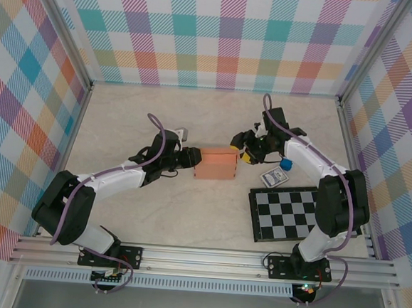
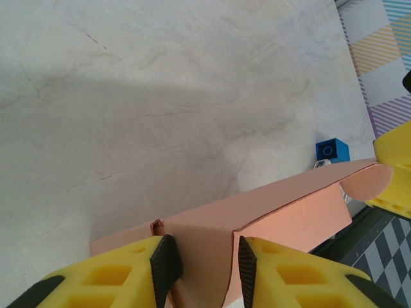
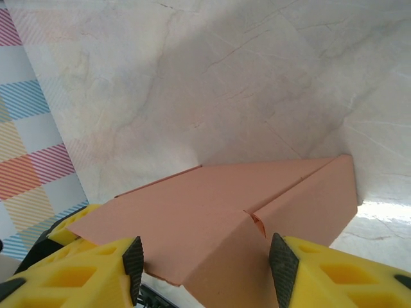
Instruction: Fold the paper box
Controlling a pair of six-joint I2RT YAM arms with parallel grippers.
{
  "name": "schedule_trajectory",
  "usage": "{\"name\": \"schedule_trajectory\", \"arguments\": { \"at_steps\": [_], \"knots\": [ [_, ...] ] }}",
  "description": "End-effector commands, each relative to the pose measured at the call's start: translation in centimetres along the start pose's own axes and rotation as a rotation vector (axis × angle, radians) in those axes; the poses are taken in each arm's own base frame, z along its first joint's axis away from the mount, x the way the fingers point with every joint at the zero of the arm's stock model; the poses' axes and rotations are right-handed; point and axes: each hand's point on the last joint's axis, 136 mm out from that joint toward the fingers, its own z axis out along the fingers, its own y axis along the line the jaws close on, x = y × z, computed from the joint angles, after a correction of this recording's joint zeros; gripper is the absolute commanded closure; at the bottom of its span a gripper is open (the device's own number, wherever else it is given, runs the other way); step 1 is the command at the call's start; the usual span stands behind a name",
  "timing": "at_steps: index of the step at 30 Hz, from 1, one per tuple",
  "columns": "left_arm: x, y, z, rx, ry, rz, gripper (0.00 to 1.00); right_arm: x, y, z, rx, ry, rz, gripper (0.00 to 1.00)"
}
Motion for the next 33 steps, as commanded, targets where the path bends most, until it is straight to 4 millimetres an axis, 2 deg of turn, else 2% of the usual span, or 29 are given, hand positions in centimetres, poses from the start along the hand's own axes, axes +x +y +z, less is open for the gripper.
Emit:
{"name": "schedule_trajectory", "arguments": {
  "at_steps": [1, 8, 19, 26, 33],
  "knots": [
    [2.8, 1.8, 0.4, -0.061, 0.082, 0.012, 0.64, -0.1, 0.1, 0.0, 0.018, 0.017, 0.018, 0.42],
    [2.8, 1.7, 0.5, -0.06, 0.083, 0.013, 0.64, 0.0, 0.3, 0.8, -0.008, 0.039, 0.048, 0.45],
    [2.7, 1.6, 0.5, -0.057, 0.085, 0.017, 0.64, -0.5, 0.7, 0.6, 0.031, 0.058, 0.022, 0.46],
    [2.7, 1.7, 0.5, -0.062, 0.086, 0.016, 0.64, -0.1, 0.6, 0.9, 0.04, 0.074, 0.024, 0.55],
    [2.8, 1.8, 0.5, -0.064, 0.086, 0.014, 0.64, 0.2, -0.6, 1.2, 0.083, 0.067, 0.018, 0.62]
  ]
}}
